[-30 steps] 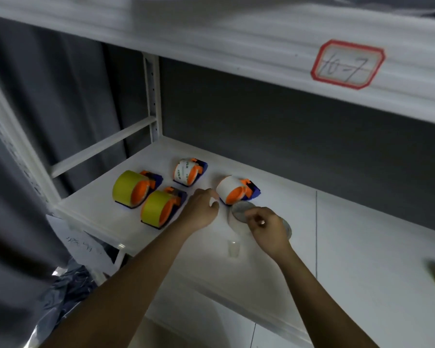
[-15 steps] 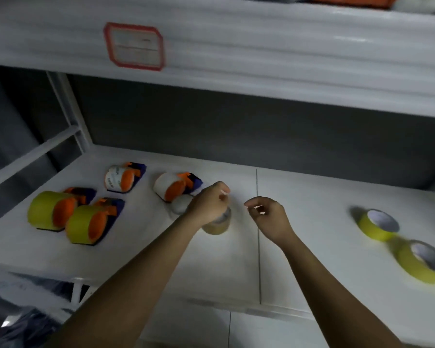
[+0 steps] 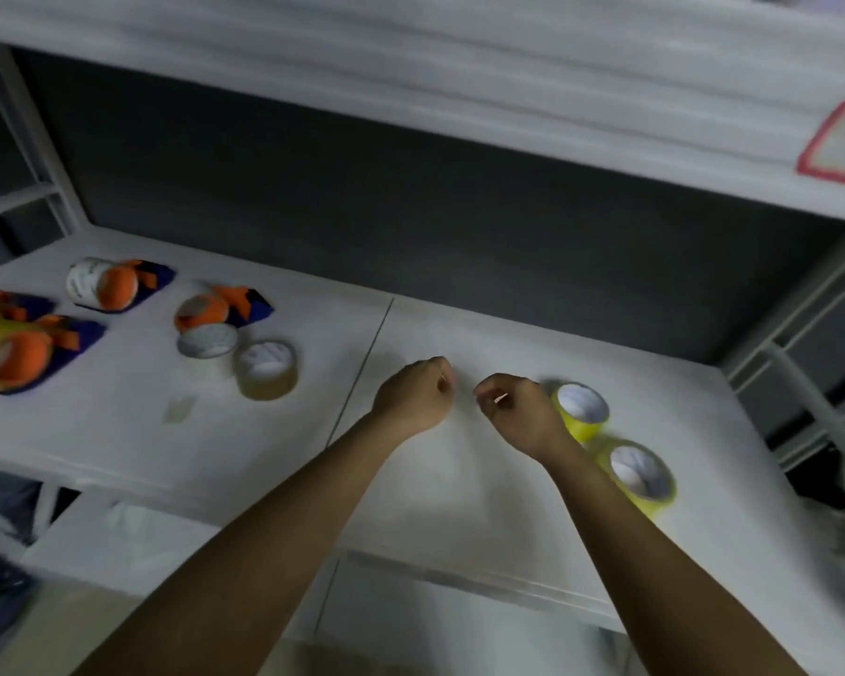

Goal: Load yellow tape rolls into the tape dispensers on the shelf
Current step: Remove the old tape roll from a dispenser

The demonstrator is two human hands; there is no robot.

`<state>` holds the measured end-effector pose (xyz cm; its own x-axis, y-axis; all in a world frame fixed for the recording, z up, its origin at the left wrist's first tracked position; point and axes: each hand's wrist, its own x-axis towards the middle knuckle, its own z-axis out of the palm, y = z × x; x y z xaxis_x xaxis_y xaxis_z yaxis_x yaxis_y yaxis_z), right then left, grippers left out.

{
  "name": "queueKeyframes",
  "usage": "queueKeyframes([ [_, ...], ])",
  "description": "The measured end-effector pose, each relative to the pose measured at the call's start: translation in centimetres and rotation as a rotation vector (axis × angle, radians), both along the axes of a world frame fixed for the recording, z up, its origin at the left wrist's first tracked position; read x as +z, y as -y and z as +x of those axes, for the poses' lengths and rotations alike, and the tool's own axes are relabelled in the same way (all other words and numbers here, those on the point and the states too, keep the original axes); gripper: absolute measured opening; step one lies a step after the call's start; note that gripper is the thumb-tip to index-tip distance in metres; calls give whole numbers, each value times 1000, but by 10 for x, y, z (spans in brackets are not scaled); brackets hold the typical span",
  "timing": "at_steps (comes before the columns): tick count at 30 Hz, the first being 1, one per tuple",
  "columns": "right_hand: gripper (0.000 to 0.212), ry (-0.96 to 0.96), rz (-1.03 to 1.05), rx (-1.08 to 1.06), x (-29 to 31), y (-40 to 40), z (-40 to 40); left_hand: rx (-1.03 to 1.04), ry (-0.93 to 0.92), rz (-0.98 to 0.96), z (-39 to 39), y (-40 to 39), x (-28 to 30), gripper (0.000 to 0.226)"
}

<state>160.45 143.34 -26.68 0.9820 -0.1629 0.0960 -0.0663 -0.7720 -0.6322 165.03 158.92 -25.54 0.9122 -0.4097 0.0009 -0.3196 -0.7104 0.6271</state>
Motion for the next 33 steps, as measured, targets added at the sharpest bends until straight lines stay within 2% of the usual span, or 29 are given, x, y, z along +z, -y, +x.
queueKeyframes([
  [4,17,-1,-1,-64,-1,36,-18,-14,-30,2,-14,29,-1,28],
  [7,14,-80,79,-194,-3,64,-38,-69,-67,32,-24,49,-1,29],
  [8,13,-77,32,-228,-6,75,-45,-78,-73,32,-27,55,-2,29],
  [10,30,-82,-194,-252,-12,96,-57,-76,-80,24,-34,66,-5,29],
  [12,57,-115,-309,-290,-21,113,-69,-63,-95,31,-44,74,-8,28],
  [14,78,-169,-336,-346,-33,127,-80,-46,-115,39,-54,82,-14,28],
  [16,89,-234,-303,-352,-44,144,-87,-8,-126,30,-63,88,-16,28],
  [20,105,-375,-297,-182,-52,172,-97,89,-155,-2,-83,106,-18,28],
  [24,112,-339,-386,-36,-50,186,-97,172,-172,-43,-112,126,-26,28],
  [27,112,-348,-351,36,-52,186,-93,219,-193,-67,-133,130,-30,27],
  [33,105,-229,-451,-88,-62,178,-94,303,-191,-115,-153,111,-28,23],
])
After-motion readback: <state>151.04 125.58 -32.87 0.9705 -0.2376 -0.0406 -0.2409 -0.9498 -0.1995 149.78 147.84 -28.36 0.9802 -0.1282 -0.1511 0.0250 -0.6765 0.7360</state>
